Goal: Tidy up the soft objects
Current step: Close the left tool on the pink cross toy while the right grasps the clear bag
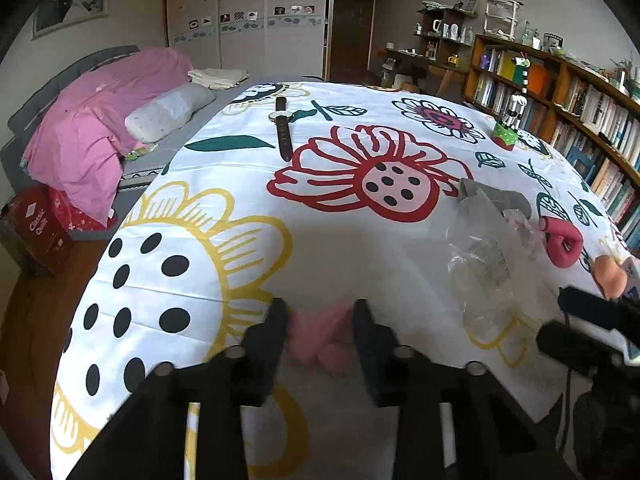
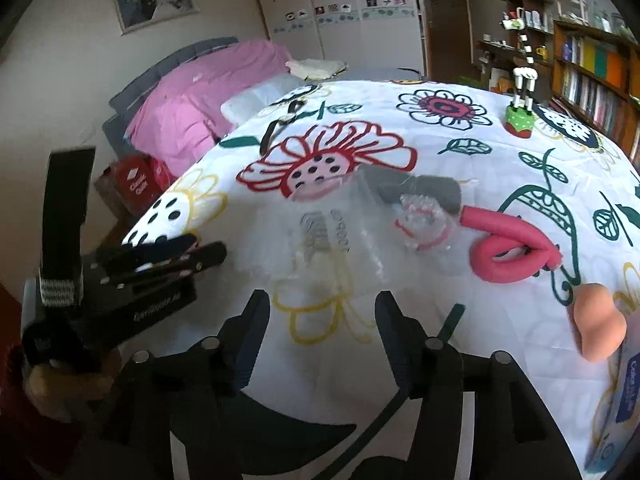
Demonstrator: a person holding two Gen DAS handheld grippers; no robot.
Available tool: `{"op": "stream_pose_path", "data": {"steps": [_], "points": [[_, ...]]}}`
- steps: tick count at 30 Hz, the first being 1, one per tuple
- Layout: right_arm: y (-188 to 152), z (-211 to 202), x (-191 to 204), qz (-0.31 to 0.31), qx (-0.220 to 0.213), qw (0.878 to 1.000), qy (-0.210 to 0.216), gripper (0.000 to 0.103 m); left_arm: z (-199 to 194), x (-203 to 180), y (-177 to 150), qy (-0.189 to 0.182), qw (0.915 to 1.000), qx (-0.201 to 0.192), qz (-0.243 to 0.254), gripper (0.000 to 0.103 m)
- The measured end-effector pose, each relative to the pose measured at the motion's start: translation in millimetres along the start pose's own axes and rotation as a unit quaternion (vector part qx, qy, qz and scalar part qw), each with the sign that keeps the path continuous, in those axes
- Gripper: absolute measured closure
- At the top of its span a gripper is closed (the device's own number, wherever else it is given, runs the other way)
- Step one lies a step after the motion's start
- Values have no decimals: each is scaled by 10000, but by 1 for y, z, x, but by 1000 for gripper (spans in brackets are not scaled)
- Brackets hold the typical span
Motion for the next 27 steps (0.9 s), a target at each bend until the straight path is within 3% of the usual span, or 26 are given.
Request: {"op": "stream_pose_path", "data": {"steps": [6, 15, 21, 23, 25, 26, 27], "points": [[6, -2, -6, -36, -65, 9999, -111, 45, -11, 7, -3, -196, 9996, -30, -192, 71], [27, 19, -1, -346, -70, 9993, -86, 10, -31, 15, 4, -333, 9985, -263, -334, 71], [35, 50, 5, -669, 208, 9975, -58, 9, -31, 14, 3, -394, 9983, -247, -360, 71], [33, 56, 4, -637, 295, 9975, 34, 17, -30, 13, 3, -402, 9982, -239, -366, 71], [31, 57, 0, -558, 303, 9980, -21, 38, -30, 13, 3, -401, 9982, -240, -371, 71], [31, 56, -1, -544, 298, 9981, -68, 59, -30, 13, 3, -411, 9982, -242, -372, 71], [31, 55, -4, -535, 303, 9981, -93, 73, -31, 12, 3, -418, 9981, -245, -369, 71]]}}
Point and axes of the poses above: each gripper's, at about its wrist camera, not at the fingertips, and z roughly the way its jaws point, x to its left, y to its top, the point moved 3 cm from there along z, roughly the way its jaws point, and after that the axes turned 12 degrees about -z, right-handed, at the moved point
